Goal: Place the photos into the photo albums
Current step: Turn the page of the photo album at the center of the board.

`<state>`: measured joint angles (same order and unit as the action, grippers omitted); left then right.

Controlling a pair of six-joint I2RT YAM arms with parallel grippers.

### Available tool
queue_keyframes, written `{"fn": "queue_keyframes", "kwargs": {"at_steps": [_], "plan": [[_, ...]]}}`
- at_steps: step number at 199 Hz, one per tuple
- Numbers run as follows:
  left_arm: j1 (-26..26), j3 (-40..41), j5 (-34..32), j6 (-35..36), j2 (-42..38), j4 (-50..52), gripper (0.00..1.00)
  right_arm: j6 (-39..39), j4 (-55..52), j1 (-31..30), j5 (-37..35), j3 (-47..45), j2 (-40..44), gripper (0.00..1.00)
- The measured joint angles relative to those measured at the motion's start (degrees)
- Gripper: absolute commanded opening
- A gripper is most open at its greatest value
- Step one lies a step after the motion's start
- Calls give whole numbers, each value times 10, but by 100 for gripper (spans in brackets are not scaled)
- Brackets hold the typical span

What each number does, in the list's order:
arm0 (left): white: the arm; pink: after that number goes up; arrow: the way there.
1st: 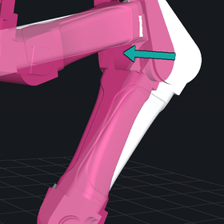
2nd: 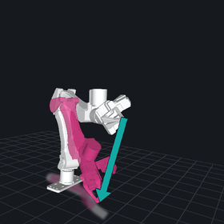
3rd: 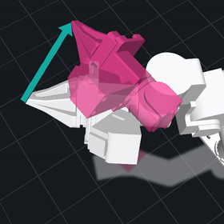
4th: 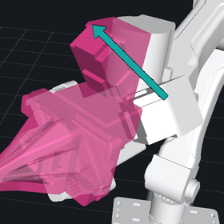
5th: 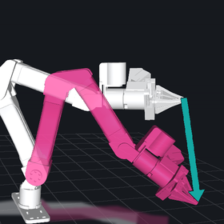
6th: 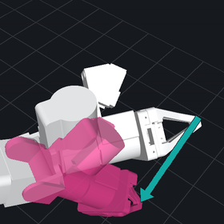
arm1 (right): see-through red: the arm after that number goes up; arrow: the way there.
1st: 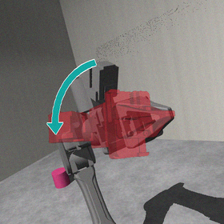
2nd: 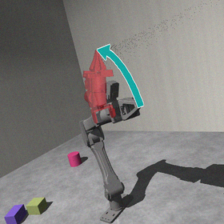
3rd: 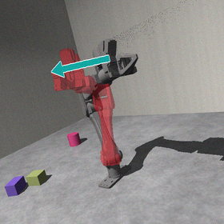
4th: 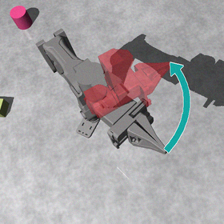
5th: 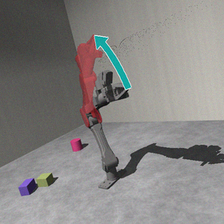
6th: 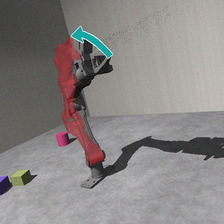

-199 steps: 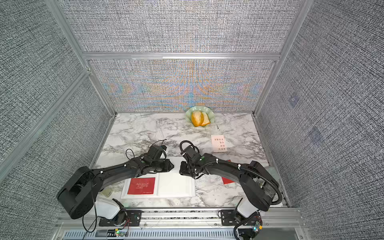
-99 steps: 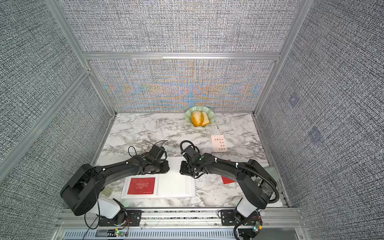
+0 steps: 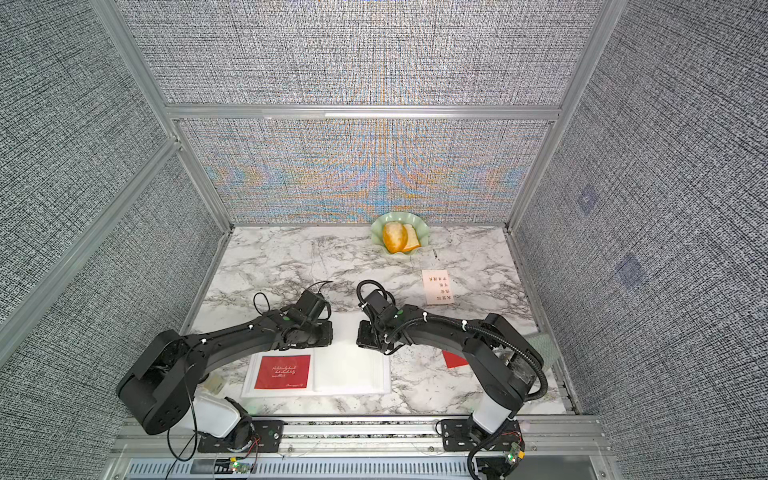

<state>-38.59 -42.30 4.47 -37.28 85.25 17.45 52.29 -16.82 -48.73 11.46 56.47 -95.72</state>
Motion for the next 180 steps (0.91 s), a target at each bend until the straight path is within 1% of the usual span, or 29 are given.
{"fn": "queue_keyframes", "kwargs": {"at_steps": [60,110,143,180], "plan": [[0,2,0,0,-2,0,21,-4,10,0,7,8,-34,40],[2,3,0,2,-6,5,21,-7,35,1,13,5,-44,40],[4,3,0,2,-9,7,21,-10,64,2,33,4,-54,40],[5,-6,0,2,-31,23,21,-10,83,2,55,1,-52,40]]}}
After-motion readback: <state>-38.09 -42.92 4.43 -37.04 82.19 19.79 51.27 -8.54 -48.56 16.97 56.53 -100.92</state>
